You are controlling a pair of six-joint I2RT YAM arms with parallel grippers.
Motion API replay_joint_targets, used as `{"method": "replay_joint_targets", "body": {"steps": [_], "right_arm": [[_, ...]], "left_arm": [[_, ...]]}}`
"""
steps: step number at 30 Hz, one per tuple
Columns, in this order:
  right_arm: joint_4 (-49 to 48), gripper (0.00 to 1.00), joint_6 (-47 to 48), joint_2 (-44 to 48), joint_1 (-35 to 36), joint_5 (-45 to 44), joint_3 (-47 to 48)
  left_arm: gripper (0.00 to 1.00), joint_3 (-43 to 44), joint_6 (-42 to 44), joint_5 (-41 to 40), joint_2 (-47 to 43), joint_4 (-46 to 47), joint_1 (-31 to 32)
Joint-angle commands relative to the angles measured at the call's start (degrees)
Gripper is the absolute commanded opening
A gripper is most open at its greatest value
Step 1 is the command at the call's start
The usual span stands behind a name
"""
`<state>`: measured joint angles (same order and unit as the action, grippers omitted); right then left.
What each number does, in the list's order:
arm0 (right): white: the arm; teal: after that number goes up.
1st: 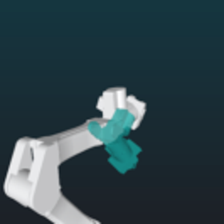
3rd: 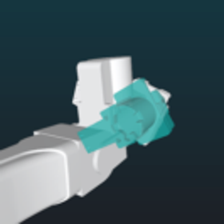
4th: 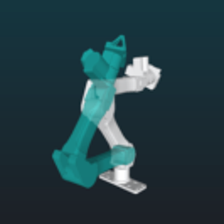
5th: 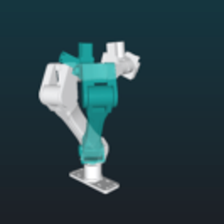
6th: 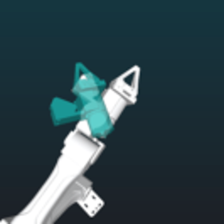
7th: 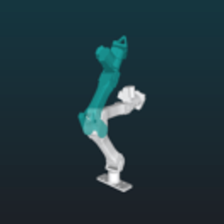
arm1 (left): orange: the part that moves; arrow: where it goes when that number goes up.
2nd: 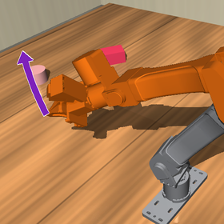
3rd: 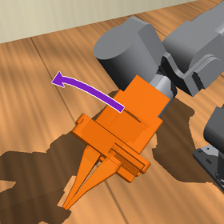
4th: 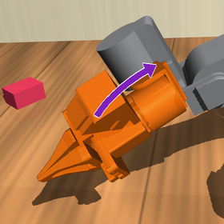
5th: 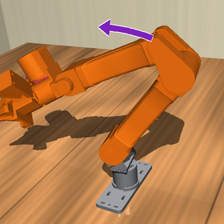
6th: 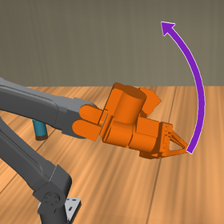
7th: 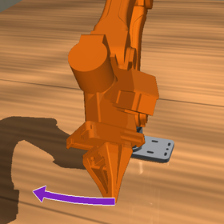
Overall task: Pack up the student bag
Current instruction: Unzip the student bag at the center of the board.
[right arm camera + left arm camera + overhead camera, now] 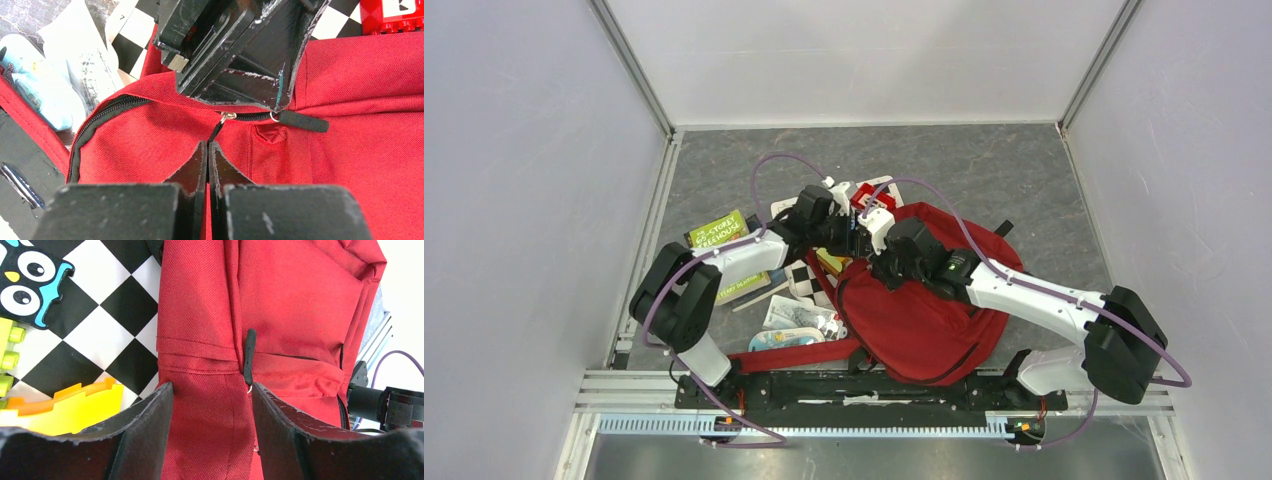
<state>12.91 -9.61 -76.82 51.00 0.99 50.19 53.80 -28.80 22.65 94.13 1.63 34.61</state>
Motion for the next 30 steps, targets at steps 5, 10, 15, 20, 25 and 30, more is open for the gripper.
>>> {"method": "replay_joint_targets", "body": {"steps": [5, 10, 15, 20, 25, 30], "right_arm": [[-2.4, 0.0, -0.1, 1.3, 0.4, -0.6, -0.3], [-3.3, 0.0, -0.6, 1.4, 0.4, -0.6, -0.5], [-3.5, 0.0, -0.7, 0.9, 0.4, -0.6, -0.8], [-3.9, 0.0, -1.6, 1.1, 0.4, -0.6, -1.0], [-7.3, 0.0, -3.8, 1.2, 0.7, 1.8, -2.1], [-9.5, 0.0, -5.2, 0.0, 2.4, 2.6, -2.1]], "left_arm": [[0.55, 3.9, 2.8, 1.1, 2.4, -1.4, 0.9], [0.48, 4.8, 3.1, 1.5, 3.5, -3.0, 1.2], [0.2, 5.5, 2.0, 2.8, 4.4, -3.2, 1.3], [0.02, 7.1, -0.2, 3.7, 5.1, -4.3, 1.3], [0.02, 9.4, -3.0, 4.2, 7.8, -6.9, 1.3], [0.02, 10.2, -6.4, 4.3, 10.6, -6.8, 1.2]]}}
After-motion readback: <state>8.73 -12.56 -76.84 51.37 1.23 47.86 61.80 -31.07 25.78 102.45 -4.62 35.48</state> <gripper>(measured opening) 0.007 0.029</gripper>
